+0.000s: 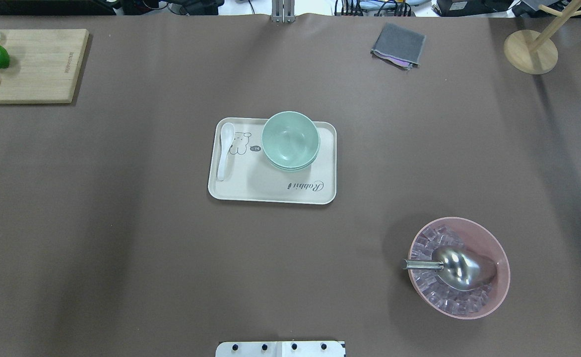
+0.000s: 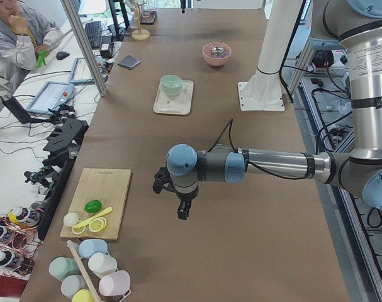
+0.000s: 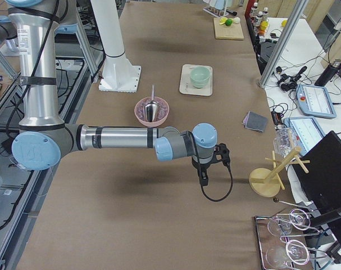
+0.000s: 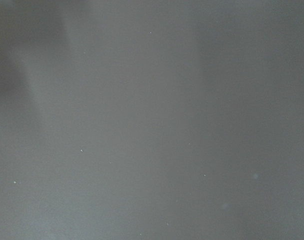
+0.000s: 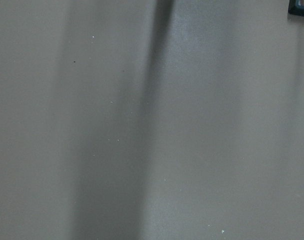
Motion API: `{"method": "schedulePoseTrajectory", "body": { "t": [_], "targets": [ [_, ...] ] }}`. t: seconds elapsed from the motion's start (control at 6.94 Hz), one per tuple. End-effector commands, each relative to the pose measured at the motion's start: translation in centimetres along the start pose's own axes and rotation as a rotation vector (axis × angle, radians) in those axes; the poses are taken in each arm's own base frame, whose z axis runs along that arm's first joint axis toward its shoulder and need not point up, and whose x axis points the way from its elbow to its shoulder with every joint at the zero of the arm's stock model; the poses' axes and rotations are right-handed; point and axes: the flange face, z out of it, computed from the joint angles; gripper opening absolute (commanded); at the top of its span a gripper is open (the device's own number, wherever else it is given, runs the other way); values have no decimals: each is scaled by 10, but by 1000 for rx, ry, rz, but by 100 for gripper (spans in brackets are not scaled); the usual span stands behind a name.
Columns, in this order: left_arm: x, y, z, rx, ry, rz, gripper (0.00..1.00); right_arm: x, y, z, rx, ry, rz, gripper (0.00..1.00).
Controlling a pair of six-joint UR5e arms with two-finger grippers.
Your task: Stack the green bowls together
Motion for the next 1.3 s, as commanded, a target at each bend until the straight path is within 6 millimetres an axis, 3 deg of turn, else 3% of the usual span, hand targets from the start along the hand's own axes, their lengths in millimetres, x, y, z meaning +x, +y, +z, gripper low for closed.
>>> {"method": "schedulePoseTrajectory", "body": {
  "t": [0.0,0.14,0.29,0.43,0.58,0.86,1.15],
  "targets": [
    [-15,18,2,-1,1,-32,99,-6,-8,-2,-6,15,-4,100],
    [-21,19,-3,8,3,-56,99,-6,-11,-4,-3,18,-4,100],
    [-38,18,8,-37,25,-134,99,-7,-12,-5,-1,20,-6,100],
    [-40,13,-3,-27,27,-158,99,-7,-17,-7,5,41,-8,100],
    [-40,12,-9,-14,26,-158,99,-7,-18,-8,5,46,-6,100],
    [-19,-3,-32,33,17,-107,99,-7,-17,-9,8,45,-7,100],
    [-19,-3,-33,36,5,-100,99,-3,-16,-11,3,46,7,100]
  ]
}}
